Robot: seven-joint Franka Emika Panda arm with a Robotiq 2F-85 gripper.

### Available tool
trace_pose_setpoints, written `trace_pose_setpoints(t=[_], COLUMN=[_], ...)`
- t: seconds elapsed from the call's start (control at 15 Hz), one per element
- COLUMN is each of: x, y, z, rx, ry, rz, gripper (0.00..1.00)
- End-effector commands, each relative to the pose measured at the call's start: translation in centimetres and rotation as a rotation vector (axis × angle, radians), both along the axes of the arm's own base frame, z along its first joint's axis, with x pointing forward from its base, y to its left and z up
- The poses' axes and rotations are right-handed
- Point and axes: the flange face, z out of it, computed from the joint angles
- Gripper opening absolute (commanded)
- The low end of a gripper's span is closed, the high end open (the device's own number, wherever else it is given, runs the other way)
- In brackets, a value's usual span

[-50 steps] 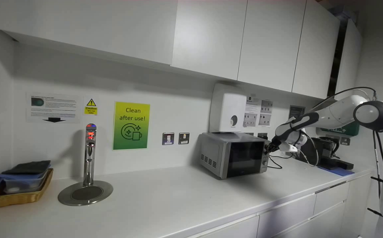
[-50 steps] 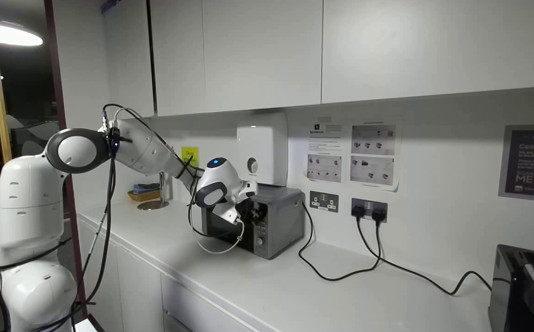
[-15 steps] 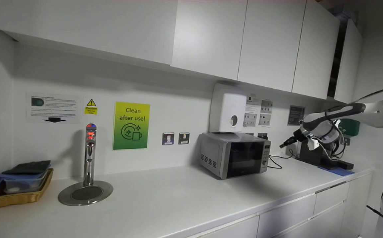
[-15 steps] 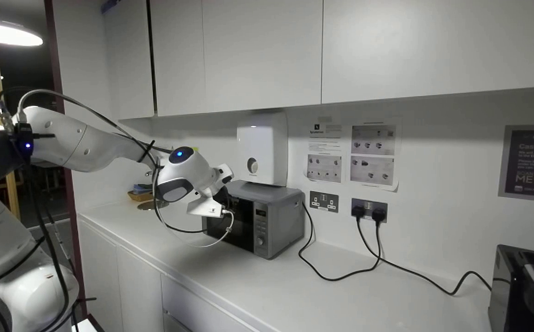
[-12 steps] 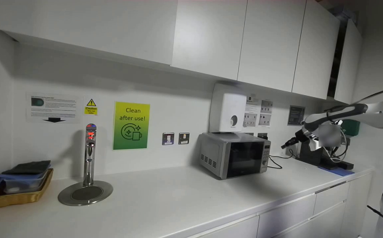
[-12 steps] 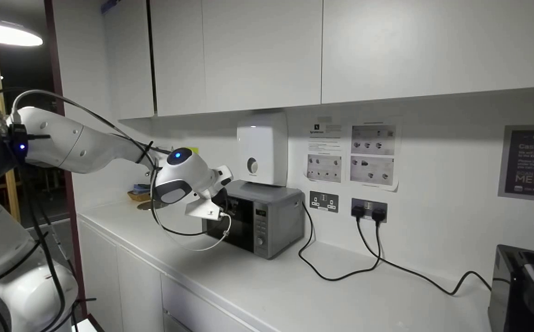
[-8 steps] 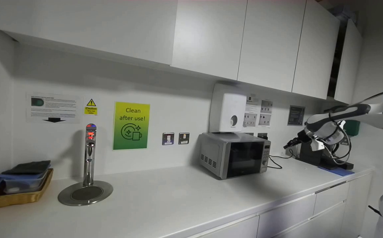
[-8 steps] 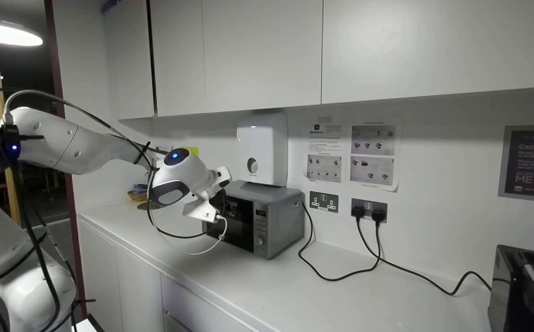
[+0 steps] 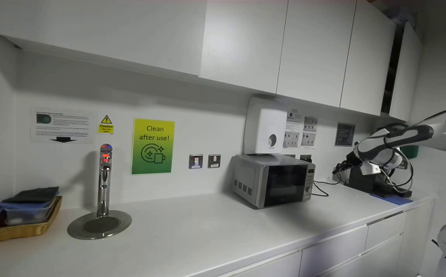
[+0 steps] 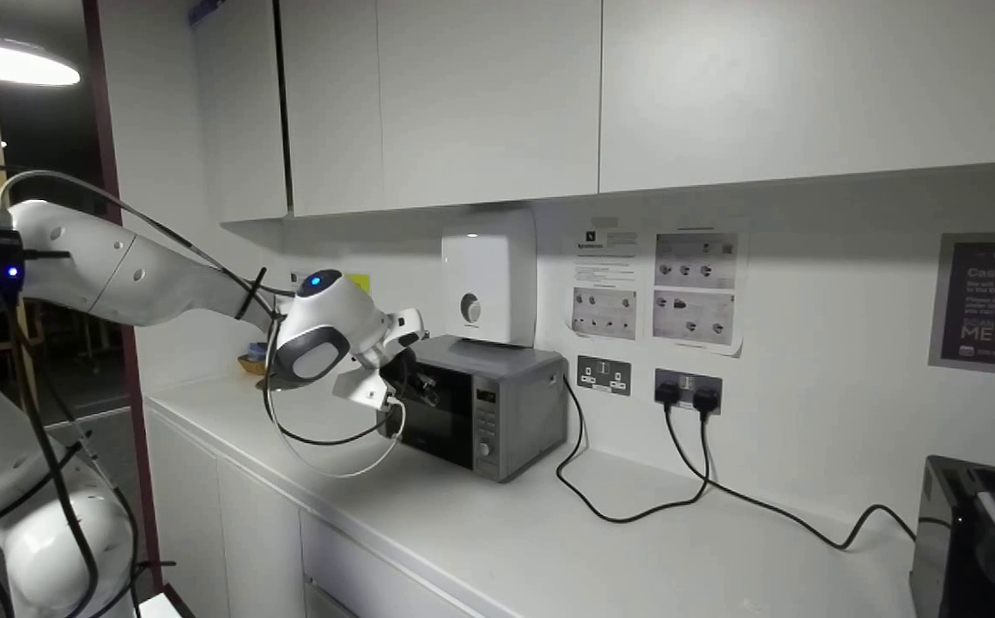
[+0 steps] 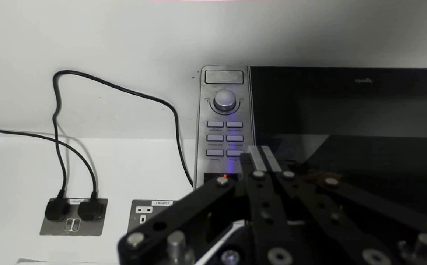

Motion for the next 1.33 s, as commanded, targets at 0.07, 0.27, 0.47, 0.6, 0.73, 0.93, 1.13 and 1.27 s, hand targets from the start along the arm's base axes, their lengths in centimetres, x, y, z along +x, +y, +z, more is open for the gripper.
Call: trace_pose_setpoints(t=[0.07,0.27,0.47,0.6,0.73,0.93,1.13,1.27], x=[-0.6,-0.5,-0.3,-0.3,-0.2,-0.1,0.0,0.1], y=[1.0,1.6,2.0,2.1,2.2,2.2,2.2,2.2], z=[0.7,0.8,0.7,0.6,0.6,0.7,0.8,0.9], rx=[-0.004,0.002,-0.006,-0.008,-0.011,-0.005,-0.002,-0.002], ry=[0.017,0.038,0.058,0.072,0.078,0.079,0.072,0.059], rz=[-0.059,-0.077,-0.084,-0.084,-0.081,-0.081,-0.084,-0.082], gripper=[0.30,0.45,0.67,0.82,0.97,1.00,1.00,1.00])
